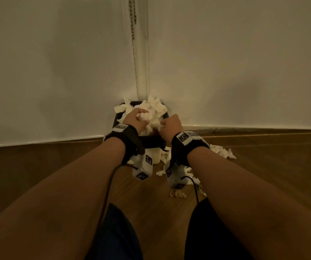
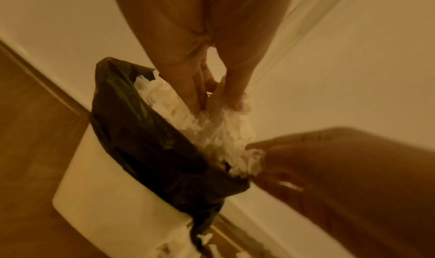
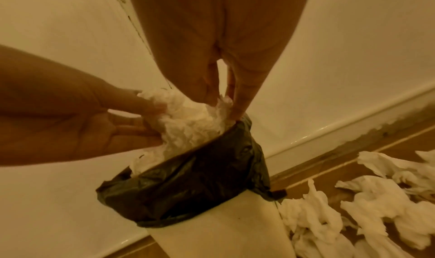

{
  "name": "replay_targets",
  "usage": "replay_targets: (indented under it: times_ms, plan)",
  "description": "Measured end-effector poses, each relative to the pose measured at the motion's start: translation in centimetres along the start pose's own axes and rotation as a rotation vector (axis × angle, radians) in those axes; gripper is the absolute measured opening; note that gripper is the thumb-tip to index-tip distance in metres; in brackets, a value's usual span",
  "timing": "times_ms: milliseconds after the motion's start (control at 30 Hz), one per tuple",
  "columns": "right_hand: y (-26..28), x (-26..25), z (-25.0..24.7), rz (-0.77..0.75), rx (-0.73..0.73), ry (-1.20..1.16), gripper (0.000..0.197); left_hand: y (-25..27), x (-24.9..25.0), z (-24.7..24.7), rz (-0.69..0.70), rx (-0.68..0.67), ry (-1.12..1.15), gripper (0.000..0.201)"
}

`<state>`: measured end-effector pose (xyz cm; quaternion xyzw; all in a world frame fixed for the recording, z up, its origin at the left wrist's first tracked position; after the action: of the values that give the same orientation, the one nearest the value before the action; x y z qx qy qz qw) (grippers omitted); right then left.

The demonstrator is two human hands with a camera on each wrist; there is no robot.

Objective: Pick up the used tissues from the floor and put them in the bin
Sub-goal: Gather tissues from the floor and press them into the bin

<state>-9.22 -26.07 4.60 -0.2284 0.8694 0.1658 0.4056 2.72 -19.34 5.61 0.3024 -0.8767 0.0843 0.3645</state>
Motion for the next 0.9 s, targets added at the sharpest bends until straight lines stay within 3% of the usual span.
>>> replay_targets:
  times_ms: [100,233,467,633,800,900]
  plan:
    - [-0.4,0.3,1.5,0.009,-0.057,0.057,0.039,0.2,-0.5,0.5,0.054,0.003,-0.264,0.019]
    - [-0.5,0.3,3.6,0.0,-0.296,0.321,0.048,-0.1,-1.0,0.8,0.095,-0.033,-0.503,0.019]
    - [-0.6,0.4,4.1,0.003,-0.283,0.211,0.068,-0.7,-2.1,2.7,0.135,-0.189,-0.768,0.039]
    - [-0.6,0.3,4.8,-0.044,-0.341,0.442,0.052,-1.4,-2.6,3.9,0.142,-0.21,-1.053,0.034]
    - [-0.6,0.3,5.5,-0.087,-0.375,0.634,0.049,-1.9,-3.5,5.2,0.133,-0.177,-1.027,0.043]
    - [-0.5,0.5,5.7,-0.109,-0.389,0.701,0.053,-2.3,-3.2,5.2,0.114,-0.281,-1.023,0.039]
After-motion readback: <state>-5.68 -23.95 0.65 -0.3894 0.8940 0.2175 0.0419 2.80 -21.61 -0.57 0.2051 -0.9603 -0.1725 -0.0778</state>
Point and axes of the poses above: each hand's wrist, its own y-axis away from the middle knuckle, its own z-axis out of the palm, x = y × z, the point moved 4 cm from there along -y, towards the middle knuckle, and after that the axes turned 13 degrees about -y, right-handed, at the moved point
